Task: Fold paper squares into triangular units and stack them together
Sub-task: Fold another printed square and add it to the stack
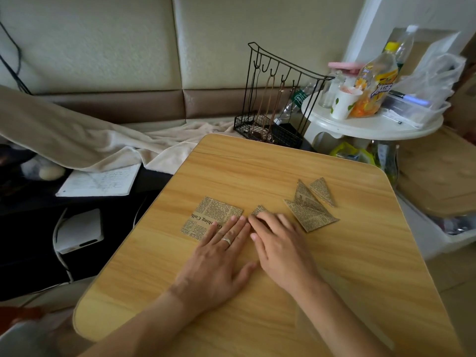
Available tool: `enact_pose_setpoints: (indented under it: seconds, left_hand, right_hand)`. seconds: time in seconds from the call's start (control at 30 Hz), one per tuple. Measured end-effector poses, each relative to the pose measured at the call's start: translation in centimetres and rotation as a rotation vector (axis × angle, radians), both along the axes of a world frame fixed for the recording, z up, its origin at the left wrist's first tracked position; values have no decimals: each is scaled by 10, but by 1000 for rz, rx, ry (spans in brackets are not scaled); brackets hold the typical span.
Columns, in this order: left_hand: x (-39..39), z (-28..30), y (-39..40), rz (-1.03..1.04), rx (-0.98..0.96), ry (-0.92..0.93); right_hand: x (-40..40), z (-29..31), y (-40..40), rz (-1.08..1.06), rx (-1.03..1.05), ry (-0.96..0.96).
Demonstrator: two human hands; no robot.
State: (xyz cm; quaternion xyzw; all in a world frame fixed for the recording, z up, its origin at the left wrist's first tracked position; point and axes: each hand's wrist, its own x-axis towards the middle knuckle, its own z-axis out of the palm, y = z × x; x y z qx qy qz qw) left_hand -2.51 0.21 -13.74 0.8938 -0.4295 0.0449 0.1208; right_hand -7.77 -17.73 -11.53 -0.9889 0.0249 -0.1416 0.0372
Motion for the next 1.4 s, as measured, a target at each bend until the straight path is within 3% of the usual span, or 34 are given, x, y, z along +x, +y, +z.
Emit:
enact_pose_setpoints:
  seconds: [0.6,0.77,1.0,1.4]
  left_hand:
    - [-11,15,-1,158,-75,-46]
    - [-9,16,-4,52,-149,-81]
    - [-8,15,-3,55,-176,-79]
    - [-6,7,-1,86,-178,10]
  right_hand:
    - [-5,10,11,-50,12,85]
    - [-5,10,20,-65,69,120]
    - [-9,-1,16,4,72,-2]
    - [-13,-12,19,-214,-31,-96]
